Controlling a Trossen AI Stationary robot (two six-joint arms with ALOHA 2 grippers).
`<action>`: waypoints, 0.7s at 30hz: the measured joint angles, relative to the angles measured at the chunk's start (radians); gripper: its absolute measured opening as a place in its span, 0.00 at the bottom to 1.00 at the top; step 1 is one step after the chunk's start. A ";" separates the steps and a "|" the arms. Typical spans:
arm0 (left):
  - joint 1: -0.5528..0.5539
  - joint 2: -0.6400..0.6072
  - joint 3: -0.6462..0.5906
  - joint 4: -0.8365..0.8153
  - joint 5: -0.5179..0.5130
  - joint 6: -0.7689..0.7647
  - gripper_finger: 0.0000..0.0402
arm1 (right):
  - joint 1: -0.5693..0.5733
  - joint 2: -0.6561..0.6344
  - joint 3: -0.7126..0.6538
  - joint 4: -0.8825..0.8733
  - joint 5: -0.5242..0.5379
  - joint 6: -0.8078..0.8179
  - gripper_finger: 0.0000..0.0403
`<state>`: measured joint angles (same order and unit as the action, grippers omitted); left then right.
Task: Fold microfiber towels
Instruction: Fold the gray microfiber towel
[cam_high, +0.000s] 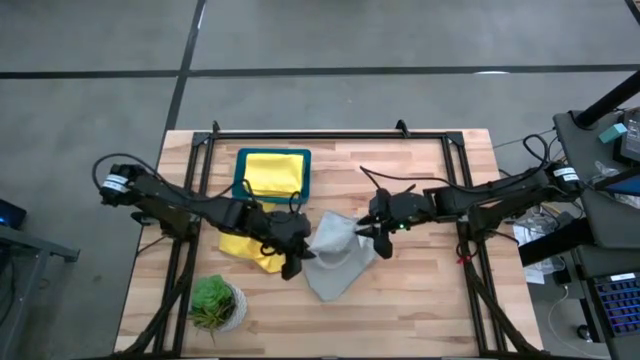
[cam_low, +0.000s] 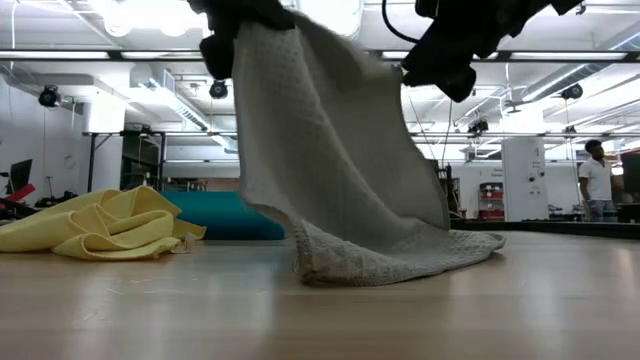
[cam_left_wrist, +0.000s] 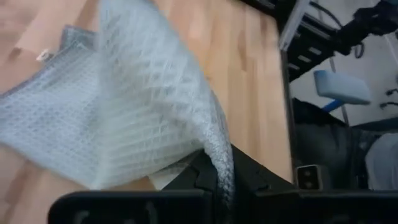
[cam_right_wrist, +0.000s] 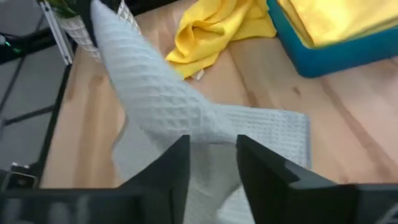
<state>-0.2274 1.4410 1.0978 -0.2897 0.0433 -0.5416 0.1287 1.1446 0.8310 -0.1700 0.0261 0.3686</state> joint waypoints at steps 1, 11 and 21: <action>0.007 0.000 -0.005 -0.004 -0.001 0.004 0.00 | 0.000 -0.001 0.000 -0.010 0.000 -0.018 0.33; 0.110 0.004 -0.011 0.030 -0.016 0.048 0.00 | -0.010 -0.020 -0.014 0.074 -0.002 -0.324 0.54; 0.112 0.005 -0.013 0.053 -0.018 0.050 0.00 | 0.007 0.191 -0.206 0.743 0.083 -0.347 0.50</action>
<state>-0.1150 1.4464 1.0848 -0.2364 0.0257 -0.4913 0.1353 1.3359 0.6250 0.5726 0.1096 0.0220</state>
